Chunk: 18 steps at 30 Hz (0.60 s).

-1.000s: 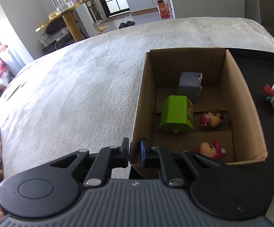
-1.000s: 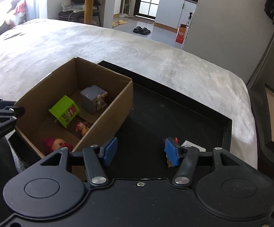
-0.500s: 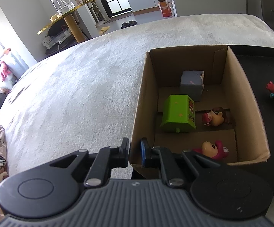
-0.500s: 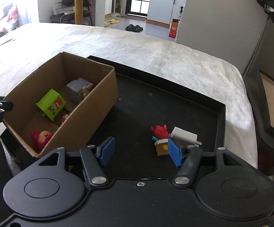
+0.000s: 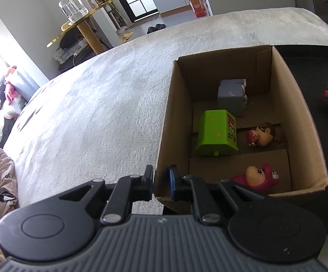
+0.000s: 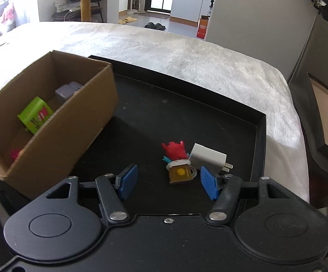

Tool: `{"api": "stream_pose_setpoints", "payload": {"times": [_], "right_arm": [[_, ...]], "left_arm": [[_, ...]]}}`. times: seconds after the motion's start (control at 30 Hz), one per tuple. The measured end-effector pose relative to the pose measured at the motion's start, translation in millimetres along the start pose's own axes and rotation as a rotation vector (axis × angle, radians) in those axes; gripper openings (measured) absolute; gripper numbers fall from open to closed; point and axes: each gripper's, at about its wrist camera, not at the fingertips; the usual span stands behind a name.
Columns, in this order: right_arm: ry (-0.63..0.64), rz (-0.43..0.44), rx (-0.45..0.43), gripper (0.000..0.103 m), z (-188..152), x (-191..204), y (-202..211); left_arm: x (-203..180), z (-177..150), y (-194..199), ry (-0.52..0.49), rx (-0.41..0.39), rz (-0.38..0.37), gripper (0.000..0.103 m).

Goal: Organize rigid objects
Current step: 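Move the right tool back to the red figurine with beer mug, then close the right gripper on the red figurine with beer mug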

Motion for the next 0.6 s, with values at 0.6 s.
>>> {"api": "stream_pose_setpoints", "payload": {"times": [0.6], "right_arm": [[-0.058, 0.057, 0.041, 0.061, -17.6, -20.4, -46.0]], "left_arm": [[-8.4, -0.6, 0.7, -0.055, -0.004, 0.034, 0.014]]}}
Point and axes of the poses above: each gripper's, at about its wrist camera, not at the fingertips, and y roughly against the way its jaws point, x to its left, z to its top, and after that the axes turned 13 degrees about -x, right-handed
